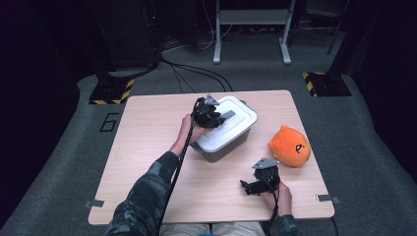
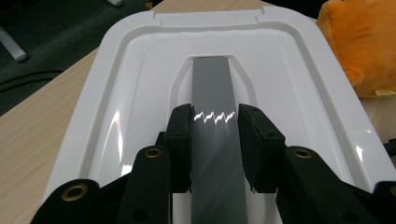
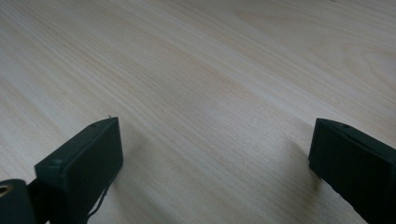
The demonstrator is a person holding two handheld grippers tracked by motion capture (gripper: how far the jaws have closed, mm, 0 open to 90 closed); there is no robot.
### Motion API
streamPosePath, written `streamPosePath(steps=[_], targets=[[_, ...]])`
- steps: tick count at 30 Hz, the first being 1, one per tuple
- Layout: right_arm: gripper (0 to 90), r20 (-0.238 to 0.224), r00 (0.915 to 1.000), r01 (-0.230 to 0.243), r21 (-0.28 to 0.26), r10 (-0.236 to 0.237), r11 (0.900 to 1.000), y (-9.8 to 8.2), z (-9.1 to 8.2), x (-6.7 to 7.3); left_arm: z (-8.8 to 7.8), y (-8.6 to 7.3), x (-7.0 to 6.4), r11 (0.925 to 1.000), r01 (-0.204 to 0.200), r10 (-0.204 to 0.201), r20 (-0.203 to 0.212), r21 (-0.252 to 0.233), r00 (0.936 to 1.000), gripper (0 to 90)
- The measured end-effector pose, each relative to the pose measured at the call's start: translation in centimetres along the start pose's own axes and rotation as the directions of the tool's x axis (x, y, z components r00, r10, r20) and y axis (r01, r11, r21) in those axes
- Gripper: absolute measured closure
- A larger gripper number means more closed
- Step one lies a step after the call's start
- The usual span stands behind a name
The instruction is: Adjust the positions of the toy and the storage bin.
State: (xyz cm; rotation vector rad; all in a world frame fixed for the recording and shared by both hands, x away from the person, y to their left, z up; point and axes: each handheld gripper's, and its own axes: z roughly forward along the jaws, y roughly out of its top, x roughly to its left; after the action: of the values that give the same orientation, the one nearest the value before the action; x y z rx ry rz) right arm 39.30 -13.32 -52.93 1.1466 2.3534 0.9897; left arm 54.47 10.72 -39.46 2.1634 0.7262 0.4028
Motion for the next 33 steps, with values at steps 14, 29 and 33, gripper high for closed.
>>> streamPosePath(steps=[14, 29, 33], targets=[[2.2, 0.0, 1.0, 0.003, -0.001, -0.003, 1.0, 0.0, 0.0, 0.0, -1.6, -1.3, -0.6, 0.9997, -0.026, 0.026, 0.018, 0.001, 0.9995, 66.3], [2.1, 0.001, 1.0, 0.006, -0.001, -0.006, 1.0, 0.0, 0.0, 0.0, -3.3, -2.6, -1.9, 0.9978, -0.066, 0.066, 0.067, -0.003, 0.9955, 66.3], [2.2, -0.001, 1.0, 0.008, -0.001, -0.008, 1.0, 0.0, 0.0, 0.0, -3.8, -3.1, -2.2, 0.9975, -0.071, 0.071, 0.067, -0.01, 0.9952, 66.3]])
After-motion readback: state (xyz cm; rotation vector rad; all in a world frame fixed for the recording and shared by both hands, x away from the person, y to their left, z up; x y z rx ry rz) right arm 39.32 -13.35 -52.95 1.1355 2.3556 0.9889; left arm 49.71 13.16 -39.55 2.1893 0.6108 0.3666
